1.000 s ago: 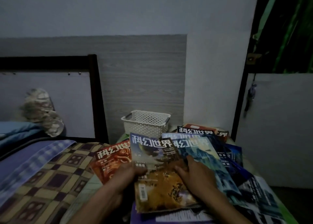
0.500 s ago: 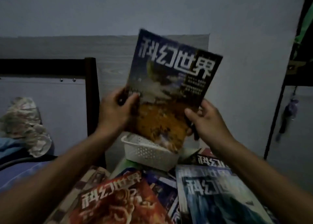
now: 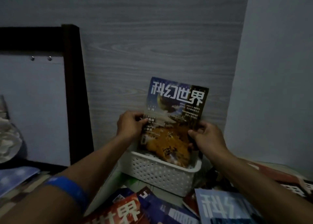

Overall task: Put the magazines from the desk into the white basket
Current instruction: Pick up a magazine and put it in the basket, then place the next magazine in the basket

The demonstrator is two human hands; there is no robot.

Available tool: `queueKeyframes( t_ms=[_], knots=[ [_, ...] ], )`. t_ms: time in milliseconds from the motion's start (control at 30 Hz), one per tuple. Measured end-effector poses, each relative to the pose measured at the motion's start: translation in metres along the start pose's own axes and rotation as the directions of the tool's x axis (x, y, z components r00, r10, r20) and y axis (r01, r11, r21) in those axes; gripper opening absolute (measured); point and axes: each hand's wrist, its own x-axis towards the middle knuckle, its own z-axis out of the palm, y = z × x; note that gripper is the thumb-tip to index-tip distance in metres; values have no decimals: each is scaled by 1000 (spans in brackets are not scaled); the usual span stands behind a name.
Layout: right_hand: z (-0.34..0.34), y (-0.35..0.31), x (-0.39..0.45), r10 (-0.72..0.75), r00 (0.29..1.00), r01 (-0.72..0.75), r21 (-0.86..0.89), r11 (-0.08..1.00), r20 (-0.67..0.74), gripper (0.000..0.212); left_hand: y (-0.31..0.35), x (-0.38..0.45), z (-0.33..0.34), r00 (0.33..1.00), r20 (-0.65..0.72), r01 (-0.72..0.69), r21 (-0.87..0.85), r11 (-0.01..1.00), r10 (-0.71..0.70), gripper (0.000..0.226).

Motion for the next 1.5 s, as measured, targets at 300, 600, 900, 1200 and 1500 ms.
queueKeyframes(
  t_ms=[300, 600, 900, 1200, 1500],
  knots=[
    [-38, -22, -30, -16, 1000, 18, -109, 994, 19, 58, 26, -47, -18, 994, -30, -91, 309, 947, 105, 3],
    [-161, -14, -180, 54, 981, 102, -733, 673, 185, 23, 82, -252, -31, 843, 528, -344, 381, 859, 103, 47],
    [-197, 8, -265, 309, 945, -86, -834, 545, 104, 72, 130, -314, -13, 780, 590, 55, 265, 963, -207, 22],
    [-196, -13, -281, 437, 861, -430, -87, 899, 261, 10, 130, -336, -17, 796, 560, 312, -54, 949, -230, 46],
    [-152, -82, -240, -92, 993, 100, 118, 988, -67, 30, 115, -284, -63, 977, 212, 63, -416, 907, 29, 39]
  ],
)
